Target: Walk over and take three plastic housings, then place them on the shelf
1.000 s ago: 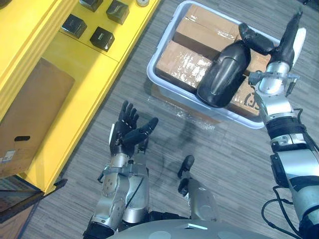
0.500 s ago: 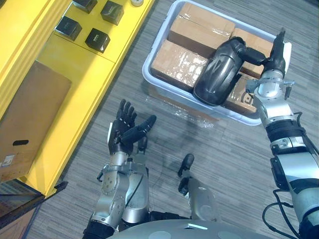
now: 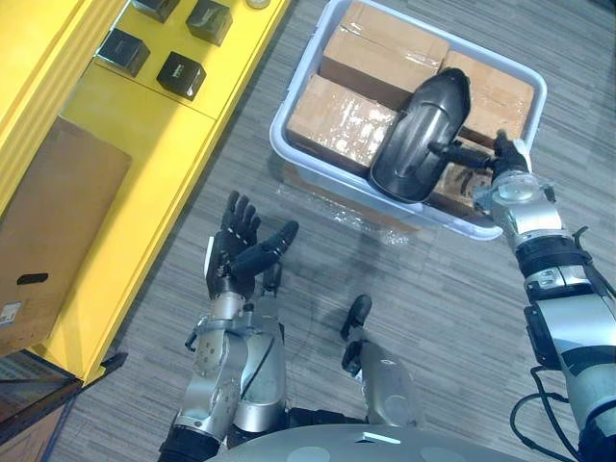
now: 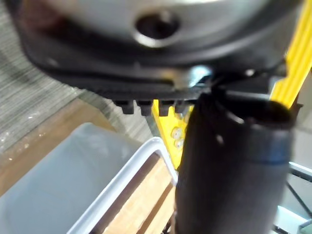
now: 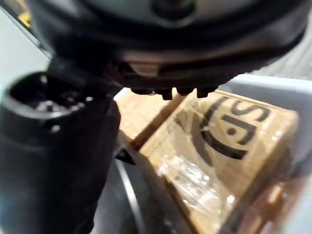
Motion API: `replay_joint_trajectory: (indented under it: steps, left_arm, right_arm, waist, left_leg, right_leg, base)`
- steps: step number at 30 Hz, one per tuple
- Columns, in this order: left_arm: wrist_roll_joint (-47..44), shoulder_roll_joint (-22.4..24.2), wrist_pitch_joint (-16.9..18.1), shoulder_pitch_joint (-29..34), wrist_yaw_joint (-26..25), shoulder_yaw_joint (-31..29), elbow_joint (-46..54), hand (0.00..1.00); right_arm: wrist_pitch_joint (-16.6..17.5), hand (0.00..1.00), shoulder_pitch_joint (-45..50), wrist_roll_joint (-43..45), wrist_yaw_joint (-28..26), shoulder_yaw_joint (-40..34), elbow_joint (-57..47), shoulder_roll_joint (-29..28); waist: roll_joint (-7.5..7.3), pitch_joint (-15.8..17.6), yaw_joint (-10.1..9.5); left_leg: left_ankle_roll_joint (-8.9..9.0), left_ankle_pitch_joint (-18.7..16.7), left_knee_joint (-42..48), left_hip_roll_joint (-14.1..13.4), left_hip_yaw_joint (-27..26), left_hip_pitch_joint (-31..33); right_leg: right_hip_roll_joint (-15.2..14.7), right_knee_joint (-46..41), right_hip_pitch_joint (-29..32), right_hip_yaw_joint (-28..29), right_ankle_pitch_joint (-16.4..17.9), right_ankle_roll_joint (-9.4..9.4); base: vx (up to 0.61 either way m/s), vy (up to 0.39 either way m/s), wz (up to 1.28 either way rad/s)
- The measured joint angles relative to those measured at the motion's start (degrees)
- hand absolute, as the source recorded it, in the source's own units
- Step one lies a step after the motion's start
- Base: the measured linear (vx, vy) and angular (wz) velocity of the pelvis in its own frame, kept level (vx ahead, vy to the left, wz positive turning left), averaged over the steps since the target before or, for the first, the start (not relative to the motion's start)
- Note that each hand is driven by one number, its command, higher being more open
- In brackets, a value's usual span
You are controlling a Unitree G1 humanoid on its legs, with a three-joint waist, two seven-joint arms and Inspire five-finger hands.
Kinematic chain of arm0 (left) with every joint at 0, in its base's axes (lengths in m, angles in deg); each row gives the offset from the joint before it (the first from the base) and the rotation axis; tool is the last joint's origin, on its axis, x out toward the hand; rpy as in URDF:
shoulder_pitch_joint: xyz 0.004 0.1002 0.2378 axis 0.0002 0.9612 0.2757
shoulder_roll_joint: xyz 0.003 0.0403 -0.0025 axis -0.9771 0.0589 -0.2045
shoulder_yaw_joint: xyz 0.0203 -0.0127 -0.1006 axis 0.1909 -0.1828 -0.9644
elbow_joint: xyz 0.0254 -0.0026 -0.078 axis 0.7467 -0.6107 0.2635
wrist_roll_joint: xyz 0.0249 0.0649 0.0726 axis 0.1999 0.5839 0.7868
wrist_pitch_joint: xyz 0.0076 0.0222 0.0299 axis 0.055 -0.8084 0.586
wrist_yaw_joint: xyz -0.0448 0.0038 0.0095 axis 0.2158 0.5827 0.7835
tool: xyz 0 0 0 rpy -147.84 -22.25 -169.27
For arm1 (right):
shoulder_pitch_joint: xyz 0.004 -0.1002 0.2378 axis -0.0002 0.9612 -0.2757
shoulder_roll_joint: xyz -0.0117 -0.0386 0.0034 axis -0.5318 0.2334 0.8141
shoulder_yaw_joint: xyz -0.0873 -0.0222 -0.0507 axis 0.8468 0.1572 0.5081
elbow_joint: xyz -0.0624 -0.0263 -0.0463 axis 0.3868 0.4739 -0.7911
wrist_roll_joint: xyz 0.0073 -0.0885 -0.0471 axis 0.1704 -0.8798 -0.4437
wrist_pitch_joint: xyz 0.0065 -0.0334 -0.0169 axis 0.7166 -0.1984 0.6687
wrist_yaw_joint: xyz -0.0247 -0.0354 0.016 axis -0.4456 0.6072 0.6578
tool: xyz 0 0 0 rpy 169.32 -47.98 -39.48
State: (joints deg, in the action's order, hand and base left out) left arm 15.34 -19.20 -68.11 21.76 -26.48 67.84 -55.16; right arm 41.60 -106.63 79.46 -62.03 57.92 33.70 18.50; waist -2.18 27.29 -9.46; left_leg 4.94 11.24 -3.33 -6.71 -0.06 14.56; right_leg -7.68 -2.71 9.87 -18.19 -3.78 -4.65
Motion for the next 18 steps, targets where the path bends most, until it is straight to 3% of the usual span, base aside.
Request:
replay_joint_trajectory:
  steps: [7,13,18]
  left_arm:
    - [0.0,-0.5,0.0,0.0,0.2,-0.8,0.0,1.00]
    - [-2.0,-0.4,0.0,-0.1,0.2,-0.2,0.0,1.00]
    - [-2.5,0.1,0.0,-0.2,0.1,0.4,-0.4,1.00]
  right_arm:
    - [-1.7,1.00,-3.7,-0.4,-5.1,3.5,5.0,1.8]
    - [-2.1,1.00,-7.1,-2.7,-7.4,6.2,10.5,3.2]
    - [-1.8,1.00,-11.0,-2.7,-7.0,8.7,14.3,4.0]
  waist:
    - [-0.52,0.3,-0.19]
    - [-0.46,0.3,-1.48]
    - [0.51,0.9,-1.98]
  left_leg:
    - [-0.03,0.0,0.1,-0.1,0.4,0.6]
    - [-0.12,0.1,0.1,0.0,0.9,1.2]
    - [-0.19,0.4,0.1,0.2,2.0,2.0]
  right_leg:
    - [0.0,1.4,-0.2,-0.5,-0.8,0.16]
    - [0.1,2.0,-0.2,-1.2,-1.3,0.18]
    - [0.0,2.0,-0.1,-2.4,-1.3,0.18]
  base:
    - [0.00,-0.002,0.01]
    - [0.00,-0.012,0.04]
    - [0.00,-0.016,0.10]
